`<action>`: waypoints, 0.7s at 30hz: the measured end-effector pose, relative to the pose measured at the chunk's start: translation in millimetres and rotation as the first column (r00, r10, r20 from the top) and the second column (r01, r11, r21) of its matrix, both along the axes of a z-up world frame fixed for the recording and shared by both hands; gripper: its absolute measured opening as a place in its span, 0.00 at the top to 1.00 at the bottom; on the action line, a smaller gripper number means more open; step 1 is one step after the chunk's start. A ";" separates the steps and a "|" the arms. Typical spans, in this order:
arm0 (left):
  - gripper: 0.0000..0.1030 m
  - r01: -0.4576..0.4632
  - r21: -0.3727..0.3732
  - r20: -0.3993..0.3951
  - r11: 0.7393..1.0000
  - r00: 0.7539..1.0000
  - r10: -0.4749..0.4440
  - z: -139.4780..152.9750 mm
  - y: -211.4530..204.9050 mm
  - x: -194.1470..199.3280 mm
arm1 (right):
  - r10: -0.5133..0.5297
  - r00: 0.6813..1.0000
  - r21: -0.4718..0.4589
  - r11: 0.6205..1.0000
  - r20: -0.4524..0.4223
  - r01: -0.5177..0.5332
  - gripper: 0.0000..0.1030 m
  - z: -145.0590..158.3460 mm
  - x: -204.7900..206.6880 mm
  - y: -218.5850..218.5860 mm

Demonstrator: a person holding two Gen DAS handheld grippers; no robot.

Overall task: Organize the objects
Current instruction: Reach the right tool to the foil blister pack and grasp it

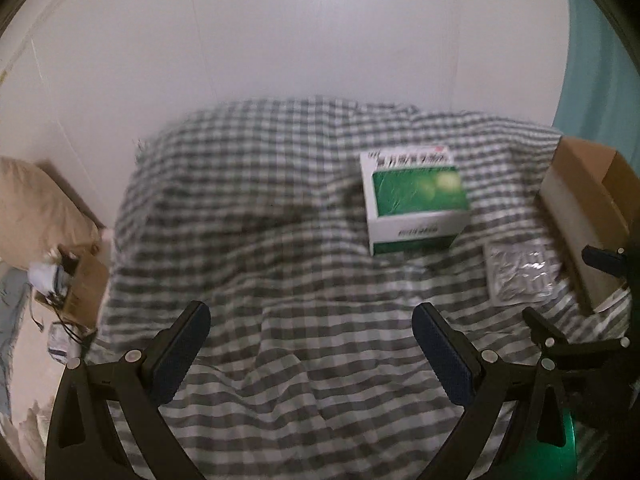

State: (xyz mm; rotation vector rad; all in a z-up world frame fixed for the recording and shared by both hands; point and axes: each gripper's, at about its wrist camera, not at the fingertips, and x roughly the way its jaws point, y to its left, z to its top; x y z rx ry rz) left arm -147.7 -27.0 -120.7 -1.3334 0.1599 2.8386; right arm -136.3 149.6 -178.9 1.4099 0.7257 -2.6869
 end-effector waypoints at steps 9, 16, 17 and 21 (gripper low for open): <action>0.00 -0.027 0.036 0.076 0.999 0.997 0.024 -31.0 -9.3 -8.3 | -0.060 0.990 0.130 0.991 0.127 0.044 0.18 -51.7 -37.4 3.7; 0.00 -0.036 0.012 0.090 0.999 0.995 0.034 -35.5 -5.8 -7.7 | -0.010 0.991 0.135 0.991 0.135 -0.008 0.18 -60.3 -43.9 4.2; 0.00 -0.033 -0.002 0.089 0.999 0.995 0.033 -37.3 -3.6 -6.6 | -0.005 0.991 0.129 0.992 0.136 -0.013 0.18 -60.8 -44.3 5.0; 0.00 -0.023 -0.028 0.092 0.999 0.995 0.026 -39.7 0.5 -4.3 | 0.028 0.995 0.081 0.996 0.093 -0.035 0.55 -53.4 -40.2 9.4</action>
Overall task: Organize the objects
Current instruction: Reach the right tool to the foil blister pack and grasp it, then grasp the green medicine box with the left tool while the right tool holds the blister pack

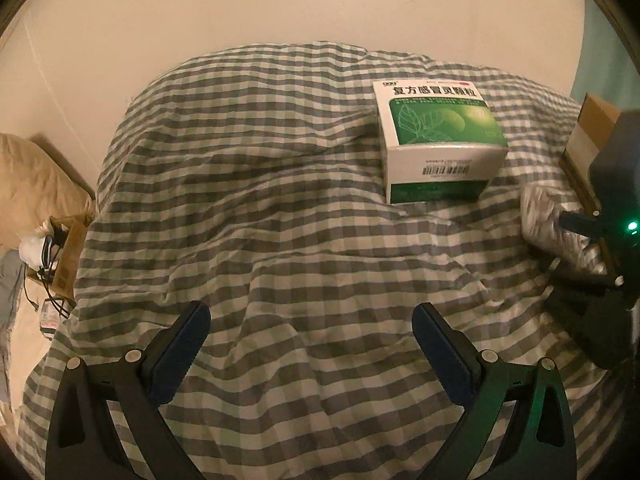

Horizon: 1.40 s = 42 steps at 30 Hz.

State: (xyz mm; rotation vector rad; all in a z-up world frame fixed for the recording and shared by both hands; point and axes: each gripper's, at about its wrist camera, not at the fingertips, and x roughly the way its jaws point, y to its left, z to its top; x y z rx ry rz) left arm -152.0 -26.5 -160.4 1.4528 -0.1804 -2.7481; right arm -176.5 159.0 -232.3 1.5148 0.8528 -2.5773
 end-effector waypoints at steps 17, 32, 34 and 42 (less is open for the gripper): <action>0.00 0.053 -0.022 -0.043 0.998 0.998 -0.054 11.5 49.6 -17.1 | -0.094 0.974 -0.468 0.884 -0.208 -0.015 0.94 98.0 39.1 48.9; 0.00 0.068 0.151 -0.093 0.986 0.994 -0.055 -0.4 73.9 -94.2 | -0.120 0.973 -0.548 0.836 -0.196 -0.007 0.94 76.1 23.9 55.5; 0.00 0.064 0.159 -0.086 0.985 0.995 -0.051 -3.4 73.3 -100.7 | -0.119 0.974 -0.550 0.835 -0.193 -0.007 0.94 72.8 23.0 55.2; 0.10 0.067 0.205 -0.108 0.977 0.993 -0.046 2.7 75.9 -105.2 | -0.121 0.972 -0.557 0.830 -0.203 -0.013 0.94 70.5 27.4 59.9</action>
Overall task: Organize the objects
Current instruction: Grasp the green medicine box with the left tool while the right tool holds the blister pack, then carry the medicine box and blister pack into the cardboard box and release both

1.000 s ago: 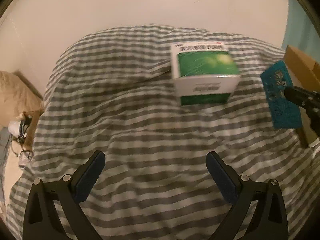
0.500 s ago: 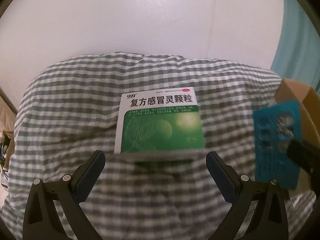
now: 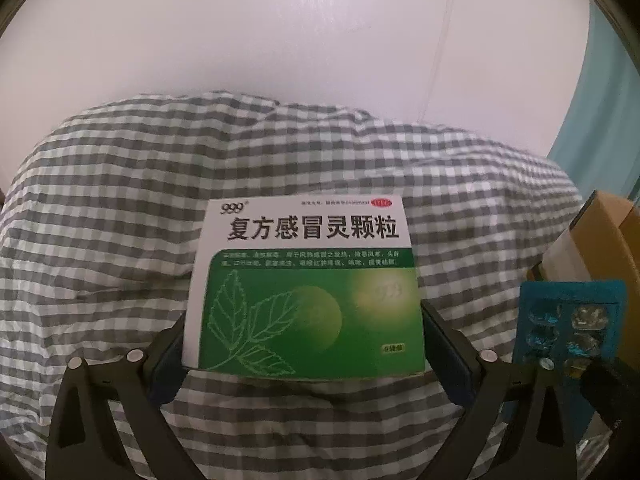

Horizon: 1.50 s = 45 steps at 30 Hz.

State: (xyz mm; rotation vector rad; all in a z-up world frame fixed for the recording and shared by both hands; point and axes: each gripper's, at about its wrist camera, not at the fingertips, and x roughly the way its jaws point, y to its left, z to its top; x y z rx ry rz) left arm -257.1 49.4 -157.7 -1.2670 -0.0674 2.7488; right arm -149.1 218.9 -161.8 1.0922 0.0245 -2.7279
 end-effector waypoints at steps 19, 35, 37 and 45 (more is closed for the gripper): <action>0.10 0.066 -0.069 -0.222 0.995 0.972 -0.079 195.8 45.0 145.7 | 0.025 0.983 -0.007 1.000 -0.183 -0.027 0.94 142.2 70.8 33.1; 0.10 0.224 -0.034 -0.203 0.974 0.953 -0.226 213.1 181.0 145.5 | -0.150 0.975 0.023 0.988 -0.162 0.156 0.93 183.8 81.0 176.6; 0.10 0.244 -0.056 -0.179 0.968 0.952 -0.250 198.5 194.3 136.7 | -0.158 0.979 0.034 0.986 -0.127 0.164 0.93 167.1 66.6 184.9; 0.08 0.239 -0.038 -0.061 0.970 0.969 -0.241 149.2 224.0 94.4 | -0.169 0.983 0.039 0.984 -0.077 0.173 0.93 123.1 20.7 201.9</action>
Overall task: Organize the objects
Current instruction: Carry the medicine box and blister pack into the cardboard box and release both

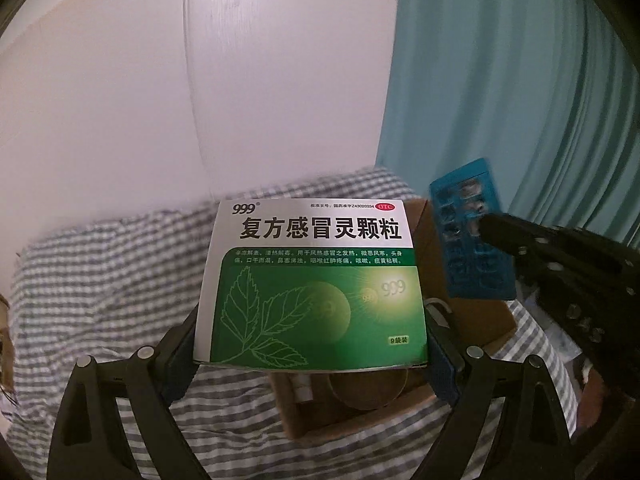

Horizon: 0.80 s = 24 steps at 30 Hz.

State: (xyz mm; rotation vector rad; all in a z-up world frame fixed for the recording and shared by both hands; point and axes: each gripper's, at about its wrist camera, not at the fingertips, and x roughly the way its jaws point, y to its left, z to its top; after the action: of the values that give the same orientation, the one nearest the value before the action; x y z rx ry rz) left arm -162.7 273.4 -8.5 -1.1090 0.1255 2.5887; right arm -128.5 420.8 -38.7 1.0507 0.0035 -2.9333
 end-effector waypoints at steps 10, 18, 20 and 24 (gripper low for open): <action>0.01 -0.037 -0.058 -0.045 0.998 0.998 0.034 9.7 0.5 -2.3 | -0.073 0.995 -0.121 0.991 -0.068 0.064 0.44 2.3 22.9 40.2; 0.00 -0.078 0.007 -0.132 0.997 0.988 0.079 69.5 -46.0 32.3 | -0.073 0.988 -0.102 0.993 -0.134 0.060 0.30 48.9 61.7 12.0; 0.00 -0.105 0.018 -0.158 0.994 0.982 0.107 79.3 -61.3 41.6 | -0.074 0.984 -0.092 0.994 -0.163 0.059 0.26 57.9 78.0 5.1; 0.00 -0.135 0.009 -0.187 0.991 0.973 0.135 88.4 -91.4 60.8 | -0.101 0.975 -0.178 0.982 -0.197 0.066 0.15 56.5 111.8 -7.5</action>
State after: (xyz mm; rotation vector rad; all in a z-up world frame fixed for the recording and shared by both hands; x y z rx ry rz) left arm -101.9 181.9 79.9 -0.9009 0.1008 2.8127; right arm -16.6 413.3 17.8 0.7399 -0.2900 -3.0359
